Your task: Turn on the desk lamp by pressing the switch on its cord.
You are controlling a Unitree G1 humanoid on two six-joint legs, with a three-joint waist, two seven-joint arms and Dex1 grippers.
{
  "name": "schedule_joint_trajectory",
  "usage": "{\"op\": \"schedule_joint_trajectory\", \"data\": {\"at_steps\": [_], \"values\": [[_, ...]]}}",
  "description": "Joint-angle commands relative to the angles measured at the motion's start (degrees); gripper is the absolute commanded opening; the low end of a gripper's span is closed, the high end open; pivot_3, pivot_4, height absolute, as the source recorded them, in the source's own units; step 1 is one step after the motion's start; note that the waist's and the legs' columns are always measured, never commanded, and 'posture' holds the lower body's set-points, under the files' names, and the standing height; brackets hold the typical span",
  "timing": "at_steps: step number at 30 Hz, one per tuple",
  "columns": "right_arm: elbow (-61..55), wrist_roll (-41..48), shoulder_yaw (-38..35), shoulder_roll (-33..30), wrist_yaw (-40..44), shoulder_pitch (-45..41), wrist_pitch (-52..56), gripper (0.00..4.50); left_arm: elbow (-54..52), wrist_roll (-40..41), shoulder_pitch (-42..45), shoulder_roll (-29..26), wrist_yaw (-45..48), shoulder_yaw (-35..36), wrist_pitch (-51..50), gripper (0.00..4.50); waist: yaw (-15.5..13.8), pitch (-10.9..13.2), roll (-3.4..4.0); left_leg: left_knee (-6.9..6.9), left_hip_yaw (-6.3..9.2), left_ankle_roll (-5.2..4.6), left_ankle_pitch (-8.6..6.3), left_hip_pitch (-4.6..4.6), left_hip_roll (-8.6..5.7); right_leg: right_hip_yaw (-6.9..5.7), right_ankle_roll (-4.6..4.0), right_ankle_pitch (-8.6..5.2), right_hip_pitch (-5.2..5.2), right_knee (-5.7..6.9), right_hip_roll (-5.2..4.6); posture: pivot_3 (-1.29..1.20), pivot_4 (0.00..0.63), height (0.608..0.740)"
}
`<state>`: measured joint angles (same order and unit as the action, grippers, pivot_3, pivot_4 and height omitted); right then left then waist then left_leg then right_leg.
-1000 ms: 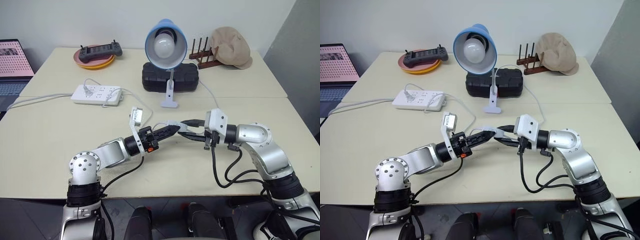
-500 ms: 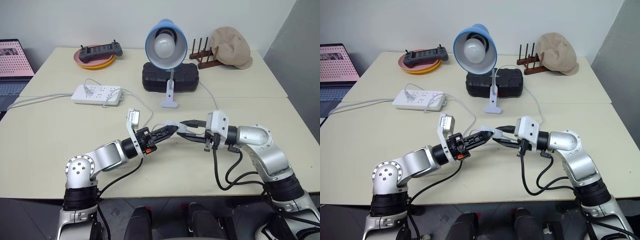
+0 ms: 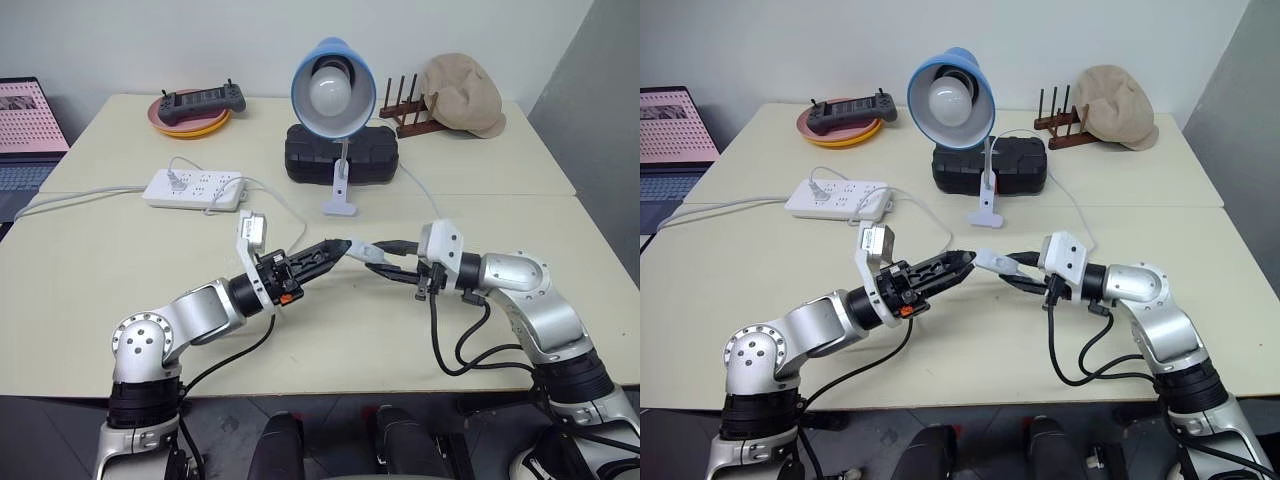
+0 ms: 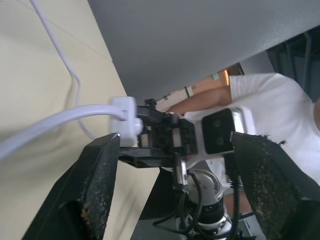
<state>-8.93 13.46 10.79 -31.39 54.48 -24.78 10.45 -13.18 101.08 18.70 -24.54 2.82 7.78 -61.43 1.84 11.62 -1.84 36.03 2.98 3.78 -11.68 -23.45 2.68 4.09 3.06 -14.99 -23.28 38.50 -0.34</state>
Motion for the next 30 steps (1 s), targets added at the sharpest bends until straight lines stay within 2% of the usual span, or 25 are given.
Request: {"op": "schedule_joint_trajectory", "data": {"at_steps": [1,22,30], "values": [[-1.90,0.03,0.06,0.58,-0.14,-0.57,-0.29,1.10,-2.01,-1.52,0.52,0.51,0.82,-1.93,1.19,3.95,0.00,0.00,0.00,0.00,0.00,0.00,0.00,0.00,0.00,-0.01,0.00,0.00,0.00,0.00,0.00,0.00,0.150,0.740],[-7.00,2.82,-0.75,0.30,0.59,0.75,3.27,1.10,3.10,-4.79,1.54,0.91,1.46,-1.90,3.87,3.95,-0.02,0.00,0.00,-0.07,0.01,0.01,-0.01,-0.26,0.00,-0.03,0.05,0.04,0.00,-0.50,-0.03,0.00,0.150,0.740],[-6.37,2.40,-0.43,0.56,0.58,0.43,2.95,1.10,0.99,-4.26,0.26,0.24,3.35,-2.47,2.51,3.95,-0.04,0.00,0.00,-0.09,0.03,0.03,-0.03,-0.33,0.00,-0.07,0.09,0.06,-0.05,-0.55,-0.04,0.00,0.150,0.740]]}}
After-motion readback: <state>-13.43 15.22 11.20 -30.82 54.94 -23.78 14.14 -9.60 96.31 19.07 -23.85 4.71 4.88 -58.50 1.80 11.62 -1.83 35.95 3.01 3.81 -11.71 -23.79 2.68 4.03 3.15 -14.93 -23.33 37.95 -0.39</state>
